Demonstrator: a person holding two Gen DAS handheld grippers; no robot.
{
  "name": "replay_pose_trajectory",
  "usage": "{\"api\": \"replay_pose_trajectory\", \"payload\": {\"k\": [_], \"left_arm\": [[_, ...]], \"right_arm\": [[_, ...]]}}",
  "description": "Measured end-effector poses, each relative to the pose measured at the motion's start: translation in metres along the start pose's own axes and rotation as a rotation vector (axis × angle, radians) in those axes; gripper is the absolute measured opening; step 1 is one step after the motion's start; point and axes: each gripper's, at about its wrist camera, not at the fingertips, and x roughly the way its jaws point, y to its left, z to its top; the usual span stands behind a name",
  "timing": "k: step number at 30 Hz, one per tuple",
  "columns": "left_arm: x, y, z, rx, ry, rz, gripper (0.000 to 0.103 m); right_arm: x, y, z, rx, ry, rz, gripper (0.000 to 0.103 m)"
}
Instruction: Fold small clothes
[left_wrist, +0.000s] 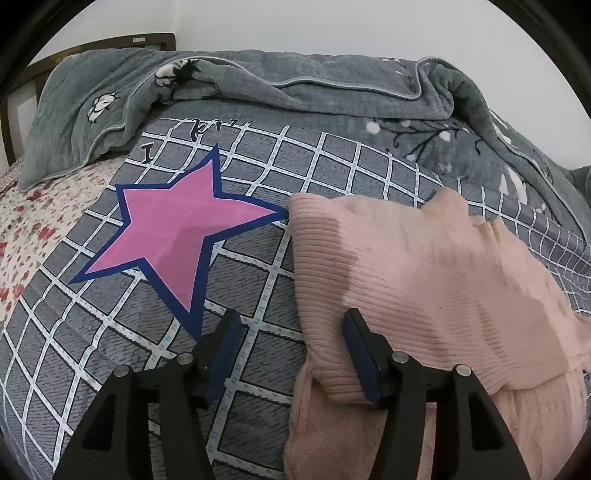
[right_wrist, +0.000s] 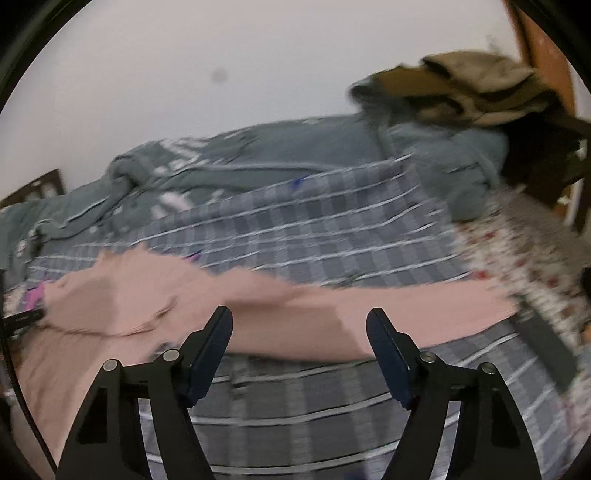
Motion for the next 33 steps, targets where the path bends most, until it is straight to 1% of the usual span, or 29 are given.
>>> {"api": "replay_pose_trajectory", "payload": {"k": [2, 5, 8, 11, 12, 14, 23, 26, 29, 30, 31, 32, 33], "left_arm": [[0.0, 0.0, 0.0, 0.002, 0.001, 0.001, 0.057], [0.001, 0.0, 0.0, 0.003, 0.002, 0.0, 0.058], [0.002, -0.001, 0.0, 0.007, 0.004, 0.002, 0.059], [0.002, -0.003, 0.0, 0.012, 0.005, 0.007, 0.06], [0.002, -0.003, 0.0, 0.011, 0.005, 0.007, 0.061], [0.003, -0.004, 0.0, 0.013, 0.005, 0.009, 0.061], [0.003, -0.004, 0.0, 0.016, 0.006, 0.01, 0.062], [0.003, -0.003, 0.0, 0.011, 0.007, 0.005, 0.063], [0.004, -0.005, 0.0, 0.011, 0.006, 0.006, 0.063], [0.003, -0.005, 0.0, 0.011, 0.006, 0.006, 0.063], [0.004, -0.005, 0.0, 0.011, 0.006, 0.006, 0.063], [0.004, -0.005, 0.0, 0.011, 0.006, 0.006, 0.063], [0.003, -0.005, 0.0, 0.011, 0.007, 0.006, 0.063]], "right_arm": [[0.005, -0.023, 0.005, 0.013, 0.032, -0.04, 0.074], [0.016, -0.052, 0.005, 0.046, 0.083, -0.049, 0.074], [0.032, -0.085, -0.005, 0.123, 0.141, -0.048, 0.07], [0.05, -0.106, -0.015, 0.191, 0.203, -0.036, 0.066], [0.054, -0.109, -0.018, 0.207, 0.219, -0.024, 0.065], [0.061, -0.114, -0.021, 0.238, 0.233, -0.002, 0.065], [0.074, -0.132, -0.015, 0.31, 0.24, 0.013, 0.064], [0.077, -0.139, -0.013, 0.338, 0.237, 0.006, 0.059], [0.081, -0.141, -0.009, 0.343, 0.235, -0.026, 0.051], [0.082, -0.139, -0.007, 0.334, 0.238, -0.049, 0.045], [0.081, -0.135, -0.005, 0.31, 0.238, -0.086, 0.036], [0.081, -0.133, -0.004, 0.295, 0.235, -0.095, 0.029], [0.079, -0.128, -0.002, 0.269, 0.23, -0.103, 0.015]]}}
